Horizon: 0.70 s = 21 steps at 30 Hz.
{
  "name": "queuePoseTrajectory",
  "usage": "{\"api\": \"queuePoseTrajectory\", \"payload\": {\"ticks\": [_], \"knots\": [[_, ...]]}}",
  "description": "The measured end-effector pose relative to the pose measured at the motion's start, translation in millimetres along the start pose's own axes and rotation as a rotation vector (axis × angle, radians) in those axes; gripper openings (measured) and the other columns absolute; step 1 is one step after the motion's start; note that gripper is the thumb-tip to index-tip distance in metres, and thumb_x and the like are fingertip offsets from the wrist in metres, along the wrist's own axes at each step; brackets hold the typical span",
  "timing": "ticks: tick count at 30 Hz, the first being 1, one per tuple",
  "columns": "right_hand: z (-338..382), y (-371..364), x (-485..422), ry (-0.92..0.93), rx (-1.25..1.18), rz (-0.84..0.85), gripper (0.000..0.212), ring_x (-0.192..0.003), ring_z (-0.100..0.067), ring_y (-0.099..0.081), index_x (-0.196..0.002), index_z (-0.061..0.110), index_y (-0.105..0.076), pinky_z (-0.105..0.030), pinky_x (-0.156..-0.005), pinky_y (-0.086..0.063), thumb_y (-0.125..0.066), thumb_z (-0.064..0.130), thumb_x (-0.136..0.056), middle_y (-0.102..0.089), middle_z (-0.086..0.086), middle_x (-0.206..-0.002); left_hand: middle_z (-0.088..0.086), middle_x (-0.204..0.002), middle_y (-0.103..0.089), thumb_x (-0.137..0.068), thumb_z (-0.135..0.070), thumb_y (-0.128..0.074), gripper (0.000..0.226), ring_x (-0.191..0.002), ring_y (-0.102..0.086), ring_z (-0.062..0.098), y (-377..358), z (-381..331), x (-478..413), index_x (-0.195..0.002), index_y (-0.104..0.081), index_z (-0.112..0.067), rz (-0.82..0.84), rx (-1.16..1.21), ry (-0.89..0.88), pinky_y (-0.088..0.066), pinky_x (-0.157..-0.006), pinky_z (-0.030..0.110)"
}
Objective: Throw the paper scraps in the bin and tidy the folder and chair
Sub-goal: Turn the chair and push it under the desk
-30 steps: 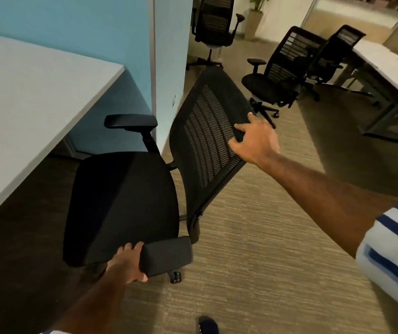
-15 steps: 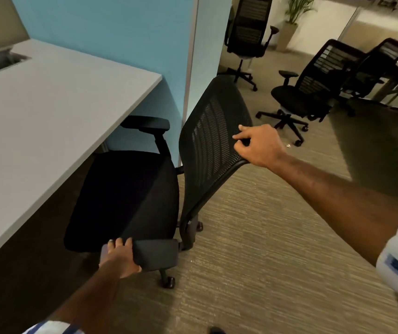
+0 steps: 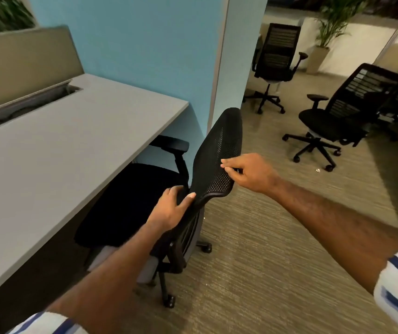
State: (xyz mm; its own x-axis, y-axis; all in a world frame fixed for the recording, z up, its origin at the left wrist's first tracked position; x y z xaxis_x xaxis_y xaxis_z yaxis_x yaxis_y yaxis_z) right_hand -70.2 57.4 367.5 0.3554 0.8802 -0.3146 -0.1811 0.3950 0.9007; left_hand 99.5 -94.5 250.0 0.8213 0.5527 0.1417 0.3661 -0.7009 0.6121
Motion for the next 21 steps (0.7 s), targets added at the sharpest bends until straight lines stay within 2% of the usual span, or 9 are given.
{"api": "queuePoseTrajectory", "payload": {"ticks": [2, 3, 5, 7, 9, 12, 15, 18, 21], "knots": [[-4, -1, -2, 0.026, -0.106, -0.006, 0.023, -0.102, -0.004, -0.067, -0.107, 0.015, -0.074, -0.023, -0.091, -0.053, -0.063, 0.023, -0.089, -0.073, 0.001, -0.112, 0.001, -0.138, -0.055, -0.074, -0.082, -0.040, 0.088, -0.125, -0.053, 0.013, 2, -52, -3, -0.140, -0.046, -0.023, -0.014, 0.155, -0.088, -0.043, -0.109, 0.036], [-8, 0, -4, 0.014, -0.178, -0.002, 0.022, -0.097, 0.002, -0.067, -0.108, 0.016, -0.074, -0.017, -0.087, -0.053, -0.066, 0.024, -0.088, -0.074, 0.002, -0.110, -0.007, -0.130, -0.061, -0.073, -0.084, -0.042, 0.082, -0.118, -0.058, 0.006, 1, -75, -3, -0.135, -0.051, -0.032, -0.006, 0.211, -0.125, -0.048, -0.103, 0.030], [-16, 0, -7, -0.016, -0.326, 0.045, 0.022, -0.086, 0.006, -0.067, -0.108, 0.019, -0.073, -0.010, -0.077, -0.052, -0.068, 0.025, -0.087, -0.075, 0.004, -0.105, -0.024, -0.106, -0.069, -0.071, -0.086, -0.045, 0.055, -0.098, -0.063, -0.006, -2, -114, -3, -0.114, -0.058, -0.054, 0.009, 0.184, -0.192, -0.051, -0.083, 0.012], [-26, 2, -11, -0.051, -0.454, 0.076, 0.022, -0.084, -0.001, -0.069, -0.109, 0.018, -0.072, -0.016, -0.075, -0.054, -0.064, 0.023, -0.089, -0.075, 0.003, -0.102, -0.016, -0.100, -0.071, -0.071, -0.082, -0.050, 0.057, -0.092, -0.066, 0.000, -8, -141, -6, -0.113, -0.062, -0.046, 0.025, 0.060, -0.216, -0.054, -0.079, 0.019], [-44, 9, -17, -0.126, -0.486, -0.012, 0.022, -0.083, -0.006, -0.068, -0.109, 0.016, -0.072, -0.027, -0.075, -0.055, -0.058, 0.025, -0.094, -0.074, 0.002, -0.097, 0.001, -0.118, -0.063, -0.070, -0.076, -0.058, 0.081, -0.102, -0.064, 0.017, -14, -148, -12, -0.131, -0.052, -0.022, -0.001, -0.076, -0.088, -0.056, -0.088, 0.038], [-75, 17, -27, -0.208, -0.395, -0.100, 0.025, -0.107, -0.016, -0.063, -0.113, 0.014, -0.068, -0.038, -0.095, -0.050, -0.052, 0.022, -0.097, -0.069, -0.004, -0.116, 0.009, -0.129, -0.051, -0.073, -0.073, -0.058, 0.091, -0.111, -0.060, 0.029, -22, -141, -12, -0.141, -0.037, -0.015, -0.052, -0.187, 0.128, -0.054, -0.093, 0.047], [-101, 10, -40, -0.164, -0.188, -0.025, 0.033, -0.137, -0.024, -0.042, -0.127, 0.014, -0.060, -0.041, -0.114, -0.030, -0.053, 0.025, -0.096, -0.050, -0.010, -0.144, 0.007, -0.122, -0.056, -0.076, -0.075, -0.052, 0.087, -0.103, -0.063, 0.028, -27, -141, -9, -0.140, -0.038, -0.018, -0.057, -0.199, 0.160, -0.055, -0.089, 0.047], [-114, -5, -58, -0.192, -0.181, 0.091, 0.055, -0.148, -0.024, -0.019, -0.143, 0.021, -0.043, -0.045, -0.119, -0.019, -0.050, 0.046, -0.095, -0.023, -0.008, -0.160, 0.003, -0.119, -0.059, -0.079, -0.071, -0.051, 0.081, -0.100, -0.065, 0.023, -27, -139, -8, -0.142, -0.036, -0.022, -0.057, -0.182, 0.158, -0.057, -0.087, 0.044], [-119, -25, -77, -0.244, -0.189, 0.171, 0.064, -0.151, -0.026, 0.002, -0.148, 0.026, -0.033, -0.052, -0.118, -0.012, -0.041, 0.058, -0.093, -0.002, -0.004, -0.164, 0.002, -0.114, -0.061, -0.082, -0.066, -0.054, 0.076, -0.094, -0.067, 0.020, -24, -135, -10, -0.143, -0.034, -0.024, -0.015, -0.143, 0.137, -0.058, -0.084, 0.043]]}}
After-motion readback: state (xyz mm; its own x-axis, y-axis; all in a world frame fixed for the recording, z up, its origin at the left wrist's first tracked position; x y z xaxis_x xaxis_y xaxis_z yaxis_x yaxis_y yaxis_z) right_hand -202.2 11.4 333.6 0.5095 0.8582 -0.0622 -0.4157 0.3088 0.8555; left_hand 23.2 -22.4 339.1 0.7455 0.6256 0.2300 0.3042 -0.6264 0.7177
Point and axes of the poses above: each hand's wrist, its own x-axis away from the middle knuckle, its own y-axis out of the back of the hand, z = x × y, the point moved 5 cm from there along -x, towards the middle knuckle
